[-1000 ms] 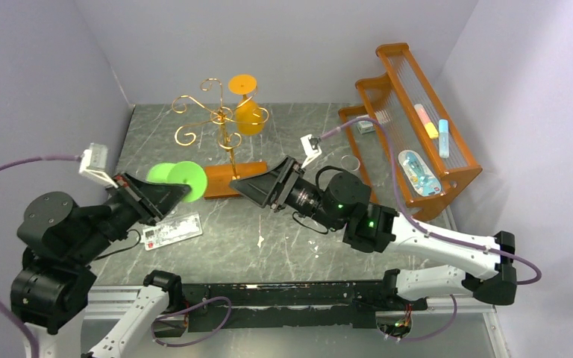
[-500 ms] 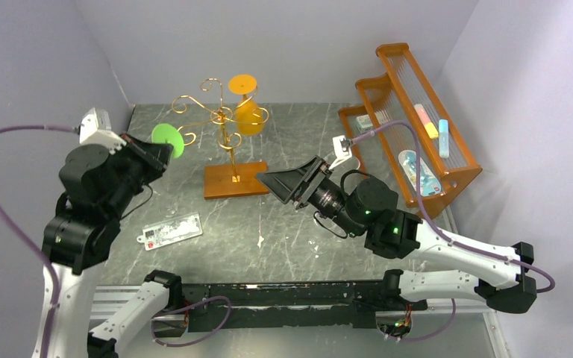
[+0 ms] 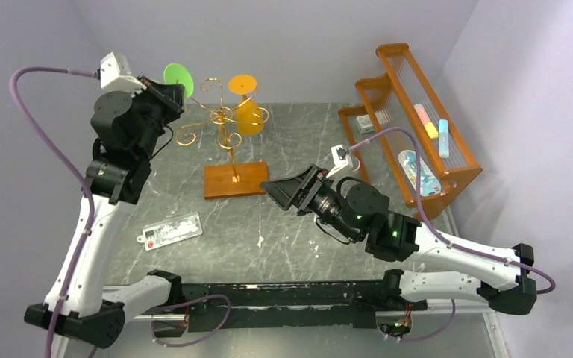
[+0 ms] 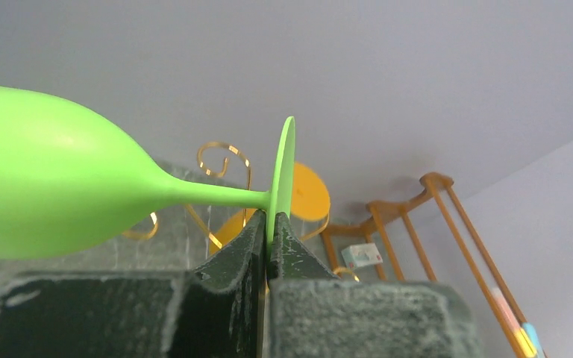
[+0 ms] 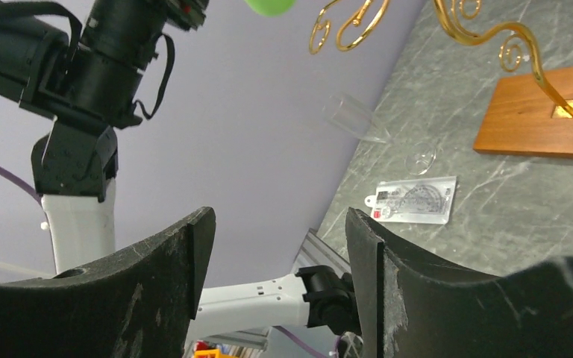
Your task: Place the wine glass upside down on the wine glass rack
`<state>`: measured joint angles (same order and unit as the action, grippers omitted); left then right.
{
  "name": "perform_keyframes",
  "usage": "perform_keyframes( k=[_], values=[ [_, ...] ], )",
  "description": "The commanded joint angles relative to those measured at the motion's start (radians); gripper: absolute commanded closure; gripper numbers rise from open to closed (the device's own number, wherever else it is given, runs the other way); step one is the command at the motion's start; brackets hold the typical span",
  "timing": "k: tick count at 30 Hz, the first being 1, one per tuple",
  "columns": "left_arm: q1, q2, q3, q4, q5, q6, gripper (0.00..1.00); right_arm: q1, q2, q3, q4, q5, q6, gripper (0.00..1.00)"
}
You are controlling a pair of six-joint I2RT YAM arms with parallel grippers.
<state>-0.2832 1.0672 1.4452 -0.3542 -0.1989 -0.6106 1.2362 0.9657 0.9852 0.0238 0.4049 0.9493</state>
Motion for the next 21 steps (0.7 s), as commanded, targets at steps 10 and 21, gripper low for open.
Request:
perform_keyframes(
  k=[10, 21],
  values=[
    [0.169, 0.324, 0.088, 0.388, 0.413, -0.088, 0.95, -0.006, -0.032, -0.010, -0.053, 0.036, 0.014, 0.34],
    [0.206, 0.348, 0.047, 0.361, 0.514, -0.225, 0.95, -0.005, -0.039, -0.024, -0.066, 0.021, 0.044, 0.37]
  ],
)
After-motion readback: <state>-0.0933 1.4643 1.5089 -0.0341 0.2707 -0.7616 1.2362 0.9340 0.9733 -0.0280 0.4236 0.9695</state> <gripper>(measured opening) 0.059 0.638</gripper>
